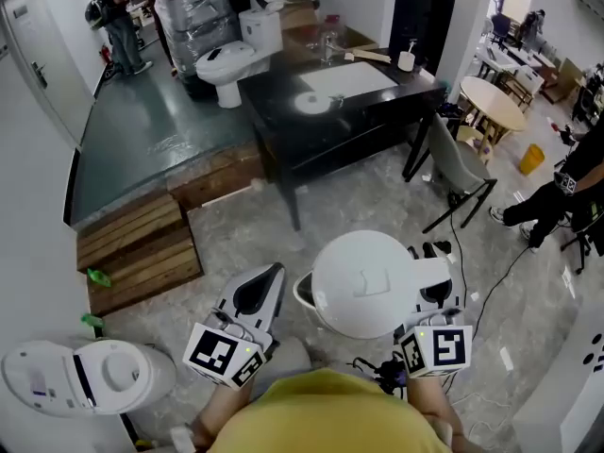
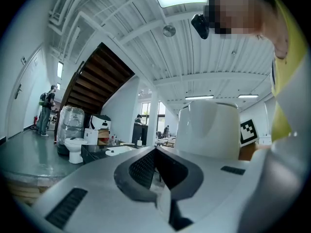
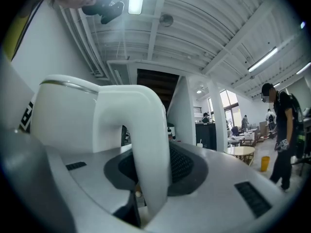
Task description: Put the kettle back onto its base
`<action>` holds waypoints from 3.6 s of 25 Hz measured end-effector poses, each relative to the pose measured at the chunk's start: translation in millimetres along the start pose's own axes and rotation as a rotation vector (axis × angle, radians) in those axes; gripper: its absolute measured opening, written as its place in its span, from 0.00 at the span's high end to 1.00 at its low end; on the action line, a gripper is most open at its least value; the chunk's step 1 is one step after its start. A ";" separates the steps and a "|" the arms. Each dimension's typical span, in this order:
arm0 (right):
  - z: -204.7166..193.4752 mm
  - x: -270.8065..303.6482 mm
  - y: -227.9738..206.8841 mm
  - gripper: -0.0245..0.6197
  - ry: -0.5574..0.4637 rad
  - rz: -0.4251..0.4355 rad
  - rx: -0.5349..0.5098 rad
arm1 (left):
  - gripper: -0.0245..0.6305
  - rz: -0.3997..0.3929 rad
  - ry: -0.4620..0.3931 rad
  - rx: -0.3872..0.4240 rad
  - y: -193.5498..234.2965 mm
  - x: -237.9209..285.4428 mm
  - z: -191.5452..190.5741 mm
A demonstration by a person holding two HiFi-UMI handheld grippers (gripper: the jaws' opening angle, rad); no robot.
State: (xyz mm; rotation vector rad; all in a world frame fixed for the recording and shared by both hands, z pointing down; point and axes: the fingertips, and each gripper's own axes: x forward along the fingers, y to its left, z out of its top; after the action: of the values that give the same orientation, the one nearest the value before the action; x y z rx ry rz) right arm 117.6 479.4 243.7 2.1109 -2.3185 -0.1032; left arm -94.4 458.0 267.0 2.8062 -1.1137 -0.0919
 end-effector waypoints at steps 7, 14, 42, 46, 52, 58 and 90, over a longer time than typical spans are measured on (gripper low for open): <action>-7.0 34.9 -2.7 0.79 0.000 -0.007 0.010 | 0.95 -0.001 -0.012 0.003 31.0 25.7 0.5; -13.3 94.3 0.1 0.79 0.005 -0.025 0.001 | 0.95 -0.027 -0.017 -0.008 82.7 67.5 0.0; -25.8 267.2 -10.7 0.79 0.018 -0.133 0.018 | 0.95 -0.150 -0.011 -0.021 222.2 193.8 9.7; -30.0 291.0 -20.4 0.79 0.020 -0.128 0.018 | 0.95 -0.142 -0.011 -0.022 234.2 212.7 7.9; -34.9 335.5 -39.7 0.79 0.028 -0.114 0.016 | 0.95 -0.130 -0.004 -0.031 255.8 252.2 6.7; -36.2 388.7 -69.3 0.79 0.021 -0.105 0.017 | 0.95 -0.124 -0.014 -0.024 277.2 306.8 12.5; -51.6 579.7 -138.7 0.79 0.032 -0.047 0.031 | 0.95 -0.093 0.029 -0.026 359.6 463.5 13.1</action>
State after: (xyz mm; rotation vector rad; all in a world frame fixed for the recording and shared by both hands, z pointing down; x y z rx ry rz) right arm 203.2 -112.4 264.3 2.1651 -2.2690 -0.0333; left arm -2.8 -120.8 296.9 2.8261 -0.9686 -0.0731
